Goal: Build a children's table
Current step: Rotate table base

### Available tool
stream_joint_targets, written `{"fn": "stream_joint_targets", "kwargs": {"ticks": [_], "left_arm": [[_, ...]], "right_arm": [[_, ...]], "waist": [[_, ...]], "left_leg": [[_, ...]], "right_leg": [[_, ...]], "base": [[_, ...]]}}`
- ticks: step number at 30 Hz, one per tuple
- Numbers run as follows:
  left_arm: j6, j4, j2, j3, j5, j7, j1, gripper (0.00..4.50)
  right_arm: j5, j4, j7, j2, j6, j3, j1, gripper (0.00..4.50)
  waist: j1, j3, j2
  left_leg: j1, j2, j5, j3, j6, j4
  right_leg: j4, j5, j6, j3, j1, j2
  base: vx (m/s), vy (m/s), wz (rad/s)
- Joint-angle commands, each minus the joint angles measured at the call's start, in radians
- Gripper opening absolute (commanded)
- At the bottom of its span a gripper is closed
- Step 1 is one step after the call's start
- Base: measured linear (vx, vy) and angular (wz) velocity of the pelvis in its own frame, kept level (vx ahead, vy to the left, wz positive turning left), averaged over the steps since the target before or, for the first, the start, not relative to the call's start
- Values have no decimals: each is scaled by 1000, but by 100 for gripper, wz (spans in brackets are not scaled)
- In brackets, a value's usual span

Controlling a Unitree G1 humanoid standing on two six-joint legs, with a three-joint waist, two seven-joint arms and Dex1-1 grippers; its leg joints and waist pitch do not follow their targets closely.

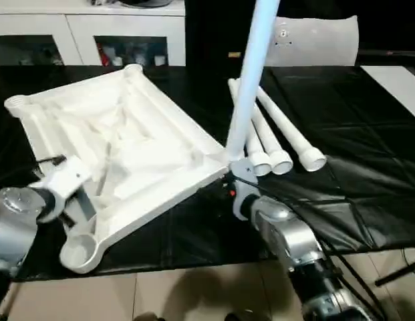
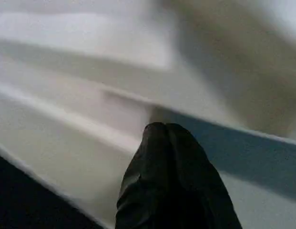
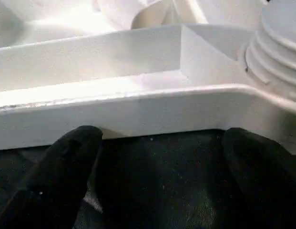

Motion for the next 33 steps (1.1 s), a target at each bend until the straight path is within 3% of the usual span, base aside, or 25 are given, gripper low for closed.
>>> {"fn": "stream_joint_targets", "kwargs": {"ticks": [1,2,4,7,11,16,22,24,26,27,29,32,33], "left_arm": [[34,-59,9,-41,-62,-93,30,8],[39,-82,16,-50,-80,-123,41,8],[41,-175,34,-79,-153,-221,92,8],[83,-296,33,-111,-237,-302,144,8],[119,-348,-5,-113,-286,-314,144,8],[155,-396,-80,-127,-359,-328,106,8],[130,-339,-193,-155,-342,-262,25,8],[64,-225,-263,-147,-265,-138,-40,8],[49,-195,-276,-144,-246,-107,-54,8],[24,-159,-285,-137,-228,-74,-72,8],[-15,-106,-284,-134,-200,-36,-101,8],[-68,-50,-275,-124,-177,-13,-128,8],[-92,-39,-275,-111,-184,-20,-130,8]], "right_arm": [[-6,32,-4,8,-17,6,-22,450],[-8,44,0,11,-22,9,-30,450],[-12,78,7,24,-35,14,-55,450],[-12,112,10,44,-49,16,-79,450],[-11,144,12,56,-65,19,-97,450],[-18,195,19,75,-90,18,-127,450],[-23,229,21,84,-111,12,-147,450],[-27,236,13,82,-122,10,-148,450],[-27,238,10,82,-125,7,-148,450],[-29,237,3,80,-127,3,-148,450],[-33,241,-8,76,-136,-11,-153,450],[-29,239,-43,69,-147,-45,-174,450],[-29,237,-68,65,-149,-62,-195,450]], "waist": [[5,-64,25],[3,-59,25],[2,-61,26],[2,-58,26],[-2,-59,25],[-4,-63,24],[-2,-67,22],[-2,-68,23],[-1,-69,21],[-2,-66,19],[-1,-67,21],[1,-67,24],[1,-70,23]], "left_leg": [[3,36,-159,-13,-20,-70],[3,35,-172,-11,-18,-72],[1,36,-184,-14,-22,-74],[10,38,-211,-10,-24,-74],[4,34,-208,-11,-30,-74],[3,33,-175,-9,-26,-69],[2,30,-139,-7,-20,-65],[0,28,-130,-6,-15,-63],[0,28,-139,-7,-13,-62],[-4,26,-156,-9,-12,-64],[0,27,-165,-9,-13,-62],[1,28,-167,-10,-12,-63],[-2,30,-149,-12,-16,-63]], "right_leg": [[-62,-121,-225,62,52,-84],[-66,-143,-219,60,48,-78],[-66,-172,-213,61,52,-83],[-69,-206,-214,62,42,-80],[-68,-210,-193,61,49,-77],[-65,-175,-201,61,51,-76],[-60,-115,-206,60,56,-72],[-61,-99,-203,59,58,-70],[-63,-113,-200,59,60,-72],[-69,-165,-183,58,62,-73],[-73,-198,-172,59,56,-74],[-72,-197,-172,59,54,-73],[-64,-154,-181,58,56,-73]], "base": [[0,0,0],[0,0,0],[0,0,0],[0,0,0],[0,0,0],[0,0,0],[0,0,0],[0,0,0],[0,0,0],[0,0,0],[0,0,0],[0,0,0],[0,0,0]]}}
